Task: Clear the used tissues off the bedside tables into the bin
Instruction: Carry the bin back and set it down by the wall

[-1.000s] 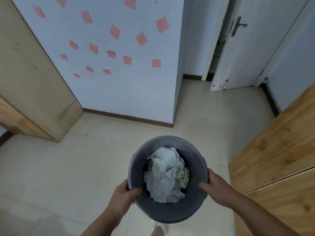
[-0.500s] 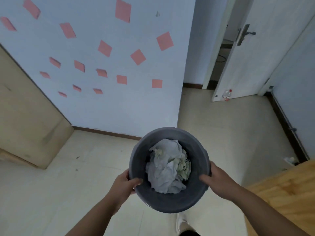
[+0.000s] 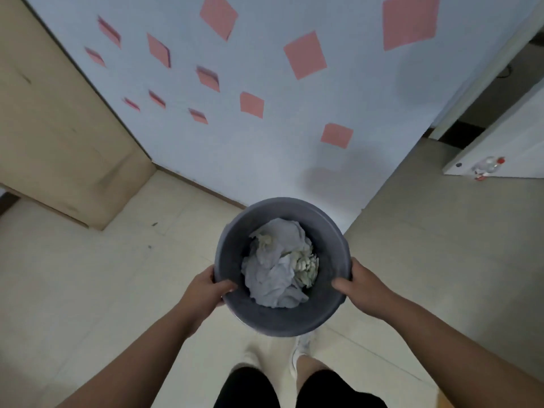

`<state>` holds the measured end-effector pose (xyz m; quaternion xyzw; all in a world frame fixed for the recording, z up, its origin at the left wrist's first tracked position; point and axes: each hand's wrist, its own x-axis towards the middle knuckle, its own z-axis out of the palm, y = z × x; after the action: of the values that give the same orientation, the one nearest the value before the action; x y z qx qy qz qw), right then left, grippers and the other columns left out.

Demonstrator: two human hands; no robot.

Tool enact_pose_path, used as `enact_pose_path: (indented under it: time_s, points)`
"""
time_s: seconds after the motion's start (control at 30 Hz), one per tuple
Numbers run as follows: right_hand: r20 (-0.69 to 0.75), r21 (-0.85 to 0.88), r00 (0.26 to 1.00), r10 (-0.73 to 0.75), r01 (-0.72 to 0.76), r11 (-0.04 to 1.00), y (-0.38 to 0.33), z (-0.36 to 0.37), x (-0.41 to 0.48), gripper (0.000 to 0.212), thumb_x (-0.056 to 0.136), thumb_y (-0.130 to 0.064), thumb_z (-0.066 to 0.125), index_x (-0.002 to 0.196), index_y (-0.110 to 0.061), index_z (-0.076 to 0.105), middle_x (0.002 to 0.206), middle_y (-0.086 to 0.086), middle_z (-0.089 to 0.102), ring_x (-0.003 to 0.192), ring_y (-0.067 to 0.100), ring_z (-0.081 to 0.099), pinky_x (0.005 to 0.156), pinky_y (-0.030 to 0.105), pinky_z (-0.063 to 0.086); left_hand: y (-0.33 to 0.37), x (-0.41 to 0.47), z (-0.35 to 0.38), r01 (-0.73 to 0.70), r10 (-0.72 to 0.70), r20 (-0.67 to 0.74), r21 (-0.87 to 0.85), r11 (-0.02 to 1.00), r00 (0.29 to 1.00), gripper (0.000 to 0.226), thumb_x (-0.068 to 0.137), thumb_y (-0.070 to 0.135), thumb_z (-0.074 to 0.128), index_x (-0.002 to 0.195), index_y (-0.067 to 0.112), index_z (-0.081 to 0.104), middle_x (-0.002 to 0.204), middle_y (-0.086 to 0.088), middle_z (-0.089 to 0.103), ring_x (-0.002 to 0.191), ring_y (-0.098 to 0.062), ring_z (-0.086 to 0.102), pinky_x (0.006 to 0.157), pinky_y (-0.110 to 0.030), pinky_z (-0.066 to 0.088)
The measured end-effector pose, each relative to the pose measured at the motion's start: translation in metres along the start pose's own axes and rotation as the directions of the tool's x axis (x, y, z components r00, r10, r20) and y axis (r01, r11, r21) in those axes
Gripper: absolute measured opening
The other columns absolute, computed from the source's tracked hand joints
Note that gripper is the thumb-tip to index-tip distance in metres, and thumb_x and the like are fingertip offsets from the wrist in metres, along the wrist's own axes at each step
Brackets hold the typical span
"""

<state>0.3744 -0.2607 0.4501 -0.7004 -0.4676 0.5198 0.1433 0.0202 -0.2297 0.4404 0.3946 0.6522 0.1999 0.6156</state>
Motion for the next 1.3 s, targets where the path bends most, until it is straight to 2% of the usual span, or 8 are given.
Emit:
enact_pose_path:
  time_s: [0.2,0.4,0.67,0.8,0.9,1.03,1.17,1.3]
  points:
    - [0.005,-0.065,0.998,0.062,-0.062,0.996,0.015,0.021,0.108,0.023,0.082,-0.032,0.062,0.103,-0.027,0.056,0.093,0.000,0.072,0.075,0.010,0.071,0.060,0.025,0.053,-0.023,0.101,-0.004,0.113,-0.115,-0.028,-0.065,0.991,0.993,0.045,0.068,0.016,0.069,0.113,0.025,0.071,0.097,0.009,0.082,0.086,-0.014,0.079,0.066,-0.026,0.064]
    - [-0.089,-0.097,0.989,0.116,-0.125,0.987,0.095,0.082,0.232,0.018,0.085,-0.033,0.059,0.100,-0.025,0.055,0.088,0.002,0.070,0.077,0.021,0.069,0.072,0.045,0.057,-0.098,0.236,0.005,0.149,-0.150,-0.015,-0.063,0.987,0.989,0.040,0.071,0.011,0.066,0.108,0.024,0.071,0.093,0.009,0.082,0.083,-0.014,0.079,0.064,-0.024,0.063]
    - [-0.062,-0.113,0.993,0.103,-0.109,0.988,0.199,0.138,0.403,0.041,0.083,-0.039,0.057,0.121,-0.024,0.057,0.103,0.001,0.070,0.090,0.021,0.068,0.082,0.043,0.057,-0.204,0.412,0.029,0.186,-0.187,-0.004,-0.053,0.981,0.982,0.037,0.079,0.006,0.067,0.114,0.020,0.069,0.106,-0.002,0.081,0.089,-0.017,0.079,0.066,-0.023,0.063]
    - [-0.014,-0.138,0.995,0.098,-0.099,0.986,0.231,0.157,0.467,0.043,0.081,-0.039,0.056,0.118,-0.019,0.060,0.102,0.003,0.071,0.092,0.023,0.068,0.086,0.044,0.058,-0.237,0.476,0.036,0.194,-0.194,0.016,-0.025,0.981,0.981,0.040,0.090,0.001,0.064,0.128,0.012,0.063,0.120,-0.009,0.074,0.107,-0.026,0.074,0.072,-0.027,0.065]
    - [-0.028,-0.118,0.995,0.095,-0.097,0.988,0.251,0.168,0.501,0.044,0.084,-0.036,0.057,0.125,-0.019,0.058,0.106,0.002,0.071,0.095,0.021,0.068,0.088,0.043,0.057,-0.251,0.509,0.041,0.177,-0.177,0.009,-0.026,0.984,0.984,0.035,0.090,-0.001,0.064,0.122,0.015,0.065,0.117,-0.008,0.075,0.104,-0.025,0.074,0.068,-0.024,0.064]
    - [-0.097,-0.040,0.990,0.099,-0.104,0.994,0.278,0.181,0.527,0.041,0.085,-0.037,0.055,0.123,-0.024,0.057,0.105,-0.002,0.070,0.090,0.017,0.068,0.078,0.040,0.058,-0.264,0.538,0.051,0.132,-0.132,-0.001,-0.043,0.990,0.991,0.028,0.091,0.004,0.069,0.109,0.025,0.067,0.104,0.000,0.080,0.096,-0.022,0.078,0.068,-0.022,0.063]
    - [-0.218,0.078,0.967,0.131,-0.117,0.990,0.287,0.183,0.551,0.021,0.091,-0.049,0.054,0.103,-0.032,0.059,0.098,-0.006,0.070,0.081,0.015,0.069,0.066,0.034,0.057,-0.267,0.556,0.065,0.050,-0.055,-0.049,-0.100,0.994,0.997,0.015,0.093,0.022,0.076,0.105,0.030,0.071,0.095,0.012,0.082,0.092,-0.010,0.079,0.070,-0.020,0.063]
    - [-0.168,0.202,0.961,0.220,-0.185,0.962,0.281,0.182,0.553,0.053,0.096,-0.062,0.052,0.132,-0.023,0.056,0.114,-0.005,0.068,0.094,0.015,0.071,0.067,0.037,0.063,-0.261,0.556,0.064,0.068,-0.069,-0.003,-0.127,0.990,0.998,0.038,0.092,0.029,0.080,0.127,0.029,0.066,0.117,0.007,0.080,0.105,-0.013,0.077,0.085,-0.029,0.066]
